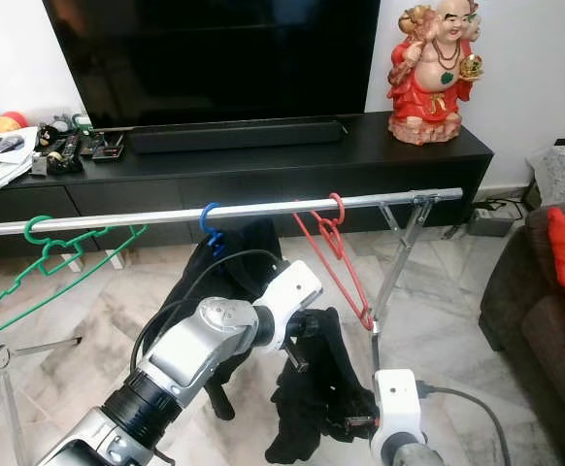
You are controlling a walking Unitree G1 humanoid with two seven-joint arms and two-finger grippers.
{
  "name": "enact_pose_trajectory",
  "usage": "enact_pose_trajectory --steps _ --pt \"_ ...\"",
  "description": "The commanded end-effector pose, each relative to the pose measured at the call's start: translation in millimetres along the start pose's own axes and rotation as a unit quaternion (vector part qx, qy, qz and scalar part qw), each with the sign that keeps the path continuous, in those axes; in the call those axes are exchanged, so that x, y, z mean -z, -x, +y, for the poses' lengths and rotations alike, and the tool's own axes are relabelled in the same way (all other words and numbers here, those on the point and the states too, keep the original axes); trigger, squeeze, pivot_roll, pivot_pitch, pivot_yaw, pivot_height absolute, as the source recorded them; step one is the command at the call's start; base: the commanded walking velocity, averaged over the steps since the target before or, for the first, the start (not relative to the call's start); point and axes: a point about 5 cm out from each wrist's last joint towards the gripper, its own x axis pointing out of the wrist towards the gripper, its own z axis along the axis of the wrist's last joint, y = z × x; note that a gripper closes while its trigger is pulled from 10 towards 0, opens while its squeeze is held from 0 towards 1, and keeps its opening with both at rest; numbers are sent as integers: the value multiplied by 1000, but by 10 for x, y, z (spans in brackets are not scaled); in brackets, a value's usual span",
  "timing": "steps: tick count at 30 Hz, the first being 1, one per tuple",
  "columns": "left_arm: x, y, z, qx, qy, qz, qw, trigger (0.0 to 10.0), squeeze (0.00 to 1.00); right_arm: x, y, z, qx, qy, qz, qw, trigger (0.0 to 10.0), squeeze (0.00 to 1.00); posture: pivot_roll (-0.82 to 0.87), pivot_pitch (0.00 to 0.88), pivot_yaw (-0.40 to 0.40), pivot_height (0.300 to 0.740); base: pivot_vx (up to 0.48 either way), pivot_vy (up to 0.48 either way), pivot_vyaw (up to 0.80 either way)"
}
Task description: Hang hanger
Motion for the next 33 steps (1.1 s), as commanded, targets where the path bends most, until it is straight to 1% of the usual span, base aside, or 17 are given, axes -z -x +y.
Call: enact_pose_trajectory --steps 1,4,7,9,10,11,12,13,16,18,21,24,25,26,27,28,33 --pt "-56 13 -11 1 -12 -16 1000 0 0 -44 47 55 -16 3 -2 1000 10000 1000 2 52 46 740 0 0 0" --pt "-53 14 -8 0 -12 -15 1000 0 0 -57 70 72 -22 5 1 1000 10000 1000 2 53 45 740 0 0 0" --pt "-46 15 -8 1 -12 -14 1000 0 0 24 63 69 -26 23 27 999 10000 1000 2 53 45 740 0 0 0" --pt "-46 16 -9 2 -12 -13 1000 0 0 58 71 37 -17 39 41 998 10000 1000 4 53 46 740 0 0 0" --pt "-42 19 -6 2 -12 -13 1000 0 0 79 70 -17 7 61 52 997 10000 1000 2 54 46 740 0 0 0" --pt "-41 20 -5 3 -12 -12 1000 0 0 84 70 -31 14 67 54 996 10000 1000 2 54 46 740 0 0 0" --pt "-38 21 -4 3 -13 -12 1000 0 0 104 73 -75 30 87 65 994 10000 1000 2 54 46 740 0 0 0" --pt "-37 21 -4 3 -13 -11 1000 0 0 116 75 -98 37 91 69 993 10000 1000 2 54 46 740 0 0 0" --pt "-37 20 -6 4 -13 -11 1000 0 0 118 75 -96 33 71 66 995 10000 1000 2 54 48 740 0 0 0" --pt "-37 19 -8 5 -14 -11 1000 0 0 112 71 -98 33 77 67 994 10000 1000 2 53 48 740 0 0 0" --pt "-35 21 -7 6 -15 -10 1000 0 0 99 64 -139 50 83 66 993 10000 1000 4 51 48 740 0 0 0" --pt "-35 21 -13 7 -16 -10 1000 0 0 91 52 -148 54 80 62 993 10000 1000 4 51 48 740 0 0 0" --pt "-35 21 -15 8 -17 -9 1000 0 0 91 45 -150 54 79 62 993 10000 682 4 51 48 740 0 0 0" --pt "-33 20 -17 8 -17 -9 1000 0 0 97 32 -151 54 79 63 993 10000 682 4 45 48 740 0 0 0" --pt "-32 20 -18 8 -17 -9 1000 0 0 103 21 -151 53 80 63 993 10000 318 4 45 48 740 0 0 0" --pt "-33 19 -21 9 -18 -9 1000 0 0 112 0 -148 51 80 63 993 10000 0 4 45 48 740 0 0 0" --pt "-37 23 -36 15 -22 -9 1000 0 0 169 -126 -157 42 108 55 992 10000 0 9 41 50 740 0 0 0"
